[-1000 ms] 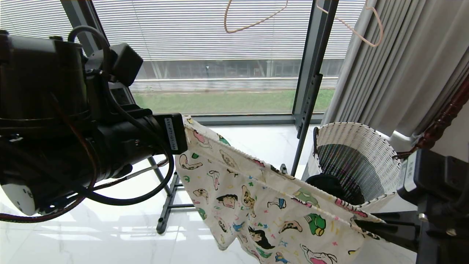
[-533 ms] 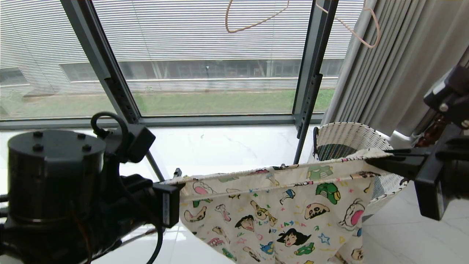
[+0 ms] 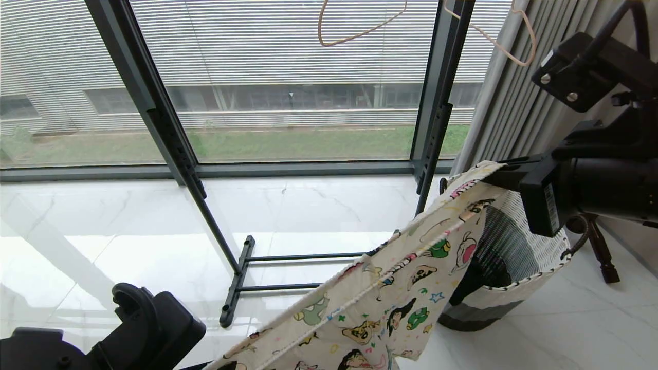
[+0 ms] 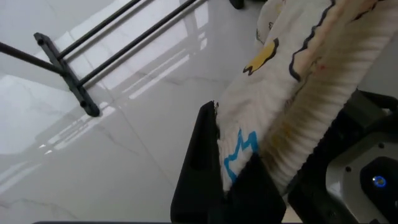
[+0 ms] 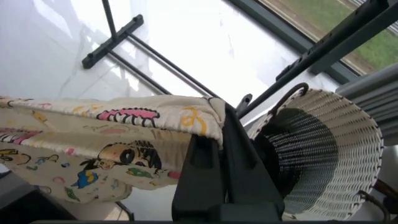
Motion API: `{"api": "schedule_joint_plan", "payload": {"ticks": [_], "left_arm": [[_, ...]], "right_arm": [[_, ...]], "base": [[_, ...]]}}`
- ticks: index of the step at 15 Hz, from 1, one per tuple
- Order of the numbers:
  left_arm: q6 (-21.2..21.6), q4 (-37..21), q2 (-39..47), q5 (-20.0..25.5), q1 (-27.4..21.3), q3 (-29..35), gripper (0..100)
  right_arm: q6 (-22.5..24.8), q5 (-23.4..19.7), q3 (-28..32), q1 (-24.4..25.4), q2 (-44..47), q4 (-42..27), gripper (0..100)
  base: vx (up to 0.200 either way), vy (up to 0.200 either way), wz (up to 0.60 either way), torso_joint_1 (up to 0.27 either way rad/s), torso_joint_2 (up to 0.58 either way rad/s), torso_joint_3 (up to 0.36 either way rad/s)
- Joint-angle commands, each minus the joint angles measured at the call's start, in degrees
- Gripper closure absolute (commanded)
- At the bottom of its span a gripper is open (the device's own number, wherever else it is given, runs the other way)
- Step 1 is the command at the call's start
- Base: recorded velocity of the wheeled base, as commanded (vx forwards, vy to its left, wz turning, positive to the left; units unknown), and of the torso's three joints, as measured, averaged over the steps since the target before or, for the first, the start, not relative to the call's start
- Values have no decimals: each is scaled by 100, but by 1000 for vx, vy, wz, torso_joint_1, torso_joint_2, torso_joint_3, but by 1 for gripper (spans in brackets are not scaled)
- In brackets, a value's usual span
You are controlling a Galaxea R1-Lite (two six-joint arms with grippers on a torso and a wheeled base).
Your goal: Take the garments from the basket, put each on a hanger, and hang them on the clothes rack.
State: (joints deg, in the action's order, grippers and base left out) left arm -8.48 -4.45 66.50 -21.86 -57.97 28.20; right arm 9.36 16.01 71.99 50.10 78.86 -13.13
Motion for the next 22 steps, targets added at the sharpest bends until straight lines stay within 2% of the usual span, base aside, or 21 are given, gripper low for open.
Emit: {"api": "schedule_joint_plan", "payload": {"ticks": [1,3,4,6,9,12,14,15,17,18,20,21,22], "left_arm": [[-4,49,-32,-91,233,142,100],[-13,375,337,-187,1209,872,100],[-4,498,671,-425,1798,1408,100],[-4,515,926,-565,2052,1918,100],[-13,515,970,-583,2070,1847,100],[-4,524,1093,-653,2237,1865,100],[-4,524,1093,-671,2255,1839,100],[-4,524,1084,-715,2263,1830,100],[84,524,1040,-732,2474,1707,100],[277,524,917,-732,2782,1601,100],[1059,524,645,-732,3687,1355,100],[1508,533,504,-723,4206,1232,100],[1745,603,434,-715,4716,1153,100]], "right_arm": [[4,8,-35,8,50,-32,100],[4,17,-79,35,-55,-295,100],[4,-1,-79,140,-178,-717,0],[-5,-19,-97,281,-310,-1034,0],[-13,-54,-115,492,-433,-1201,0],[-13,-528,-106,738,-820,-1842,0],[-22,-607,-106,729,-969,-1930,0],[-31,-581,-97,562,-1013,-1930,0],[-13,-537,-106,-537,-1171,-1948,0],[-13,-528,-115,-1468,-1268,-1992,0],[4,-528,-115,-3094,-1356,-2176,0],[22,-520,-141,-3806,-1391,-2220,0],[118,-493,-238,-4360,-1444,-2211,0]], "base": [[0,0,0,0,0,0],[0,0,0,0,0,0],[0,0,0,0,0,0],[0,0,0,0,0,0],[0,0,0,0,0,0],[0,0,0,0,0,0],[0,0,0,0,0,0],[0,0,0,0,0,0],[0,0,0,0,0,0],[0,0,0,0,0,0],[0,0,0,0,0,0],[0,0,0,0,0,0],[0,0,0,0,0,0]]}}
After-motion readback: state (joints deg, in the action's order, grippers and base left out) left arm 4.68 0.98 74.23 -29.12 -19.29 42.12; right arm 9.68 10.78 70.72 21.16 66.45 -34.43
